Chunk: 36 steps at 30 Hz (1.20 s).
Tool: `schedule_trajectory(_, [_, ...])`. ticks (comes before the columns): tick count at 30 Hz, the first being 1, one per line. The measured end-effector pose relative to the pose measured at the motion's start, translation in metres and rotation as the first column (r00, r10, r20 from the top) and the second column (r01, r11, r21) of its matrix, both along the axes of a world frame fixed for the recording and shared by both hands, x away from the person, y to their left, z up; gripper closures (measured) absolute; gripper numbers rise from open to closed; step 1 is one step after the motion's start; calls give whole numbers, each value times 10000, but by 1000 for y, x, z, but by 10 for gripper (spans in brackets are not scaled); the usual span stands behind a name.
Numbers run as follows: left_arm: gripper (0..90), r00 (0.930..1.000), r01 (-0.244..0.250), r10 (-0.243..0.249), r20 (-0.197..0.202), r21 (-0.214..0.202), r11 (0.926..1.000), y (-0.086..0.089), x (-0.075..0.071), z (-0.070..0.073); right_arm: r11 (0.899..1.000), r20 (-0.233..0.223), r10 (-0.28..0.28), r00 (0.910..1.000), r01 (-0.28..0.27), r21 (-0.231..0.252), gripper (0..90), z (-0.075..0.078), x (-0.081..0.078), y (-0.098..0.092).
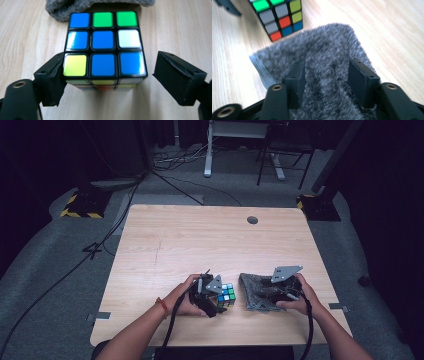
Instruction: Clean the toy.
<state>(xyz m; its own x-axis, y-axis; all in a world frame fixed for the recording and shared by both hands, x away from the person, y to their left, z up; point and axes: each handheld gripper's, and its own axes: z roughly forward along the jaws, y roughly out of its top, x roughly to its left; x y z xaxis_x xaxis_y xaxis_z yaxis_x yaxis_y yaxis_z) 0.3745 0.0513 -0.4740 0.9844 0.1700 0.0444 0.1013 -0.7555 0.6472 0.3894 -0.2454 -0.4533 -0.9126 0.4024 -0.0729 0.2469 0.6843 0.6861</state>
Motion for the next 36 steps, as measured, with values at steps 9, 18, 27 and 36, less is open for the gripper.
schedule_trajectory(9, [174,10000,-3,2,65,223,9998,10,-20,-1,9951,355,771,9964,-791,596,408,7,-25,24])
schedule_trajectory(18, [196,9998,-6,7,-201,64,10000,14,-27,-2,9924,296,1147,9930,-1158,403,382,-6,-29,49])
schedule_trajectory(27, [233,9994,249,-250,-220,-38,9997,8,-30,-2,9954,242,846,9961,-855,423,371,-12,-22,48])
schedule_trajectory(36, [172,9998,-204,204,16,2,9998,13,-21,0,9972,346,656,9972,-668,338,375,-12,-20,47])
